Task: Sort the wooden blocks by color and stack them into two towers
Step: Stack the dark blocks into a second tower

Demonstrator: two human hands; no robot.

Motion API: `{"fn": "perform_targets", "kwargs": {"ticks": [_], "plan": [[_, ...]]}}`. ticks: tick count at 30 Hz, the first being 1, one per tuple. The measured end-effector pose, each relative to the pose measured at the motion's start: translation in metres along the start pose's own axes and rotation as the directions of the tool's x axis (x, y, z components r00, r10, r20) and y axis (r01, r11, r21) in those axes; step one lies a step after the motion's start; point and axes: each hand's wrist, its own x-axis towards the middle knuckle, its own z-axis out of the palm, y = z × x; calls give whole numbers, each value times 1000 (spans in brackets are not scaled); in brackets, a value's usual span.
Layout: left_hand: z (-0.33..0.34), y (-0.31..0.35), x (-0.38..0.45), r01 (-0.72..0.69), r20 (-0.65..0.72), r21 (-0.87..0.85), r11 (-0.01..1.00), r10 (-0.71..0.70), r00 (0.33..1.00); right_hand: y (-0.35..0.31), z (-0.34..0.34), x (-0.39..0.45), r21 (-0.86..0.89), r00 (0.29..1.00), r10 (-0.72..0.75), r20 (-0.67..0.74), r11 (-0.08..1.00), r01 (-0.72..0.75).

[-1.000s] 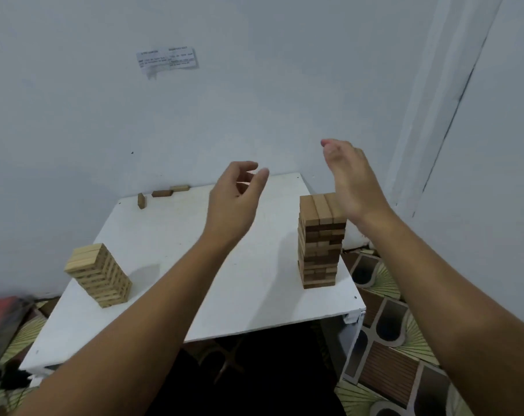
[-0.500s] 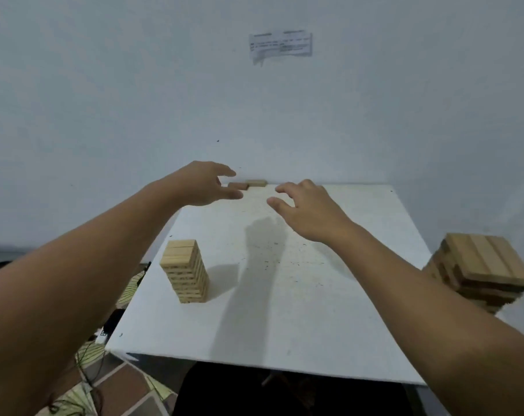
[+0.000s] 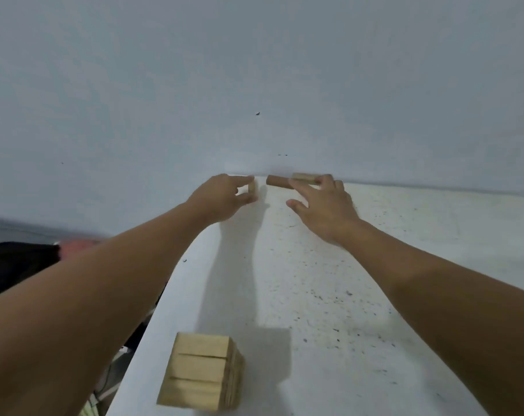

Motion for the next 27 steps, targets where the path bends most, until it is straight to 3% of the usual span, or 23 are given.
{"fn": "perform_targets", "kwargs": {"ticks": [8, 14, 16, 19, 27], "plan": [[30, -18, 33, 55, -135, -158, 986, -77, 988, -3, 34, 50, -202, 991, -89, -103, 977, 67], [36, -18, 40, 109, -213, -185, 977, -148, 966, -2, 36, 38, -174, 978, -101, -184, 982, 69], [34, -17, 35, 124, -191, -310, 943, -189, 963, 1, 32, 26, -185, 975, -109, -193, 980, 72], [23, -11, 17, 142, -50, -468, 872, -187, 981, 9, 29, 0, -167, 971, -81, -224, 985, 43], [-8, 49, -50, 67, 40, -381, 922, -56, 998, 29, 25, -104, -115, 957, 7, -289, 993, -42]]}}
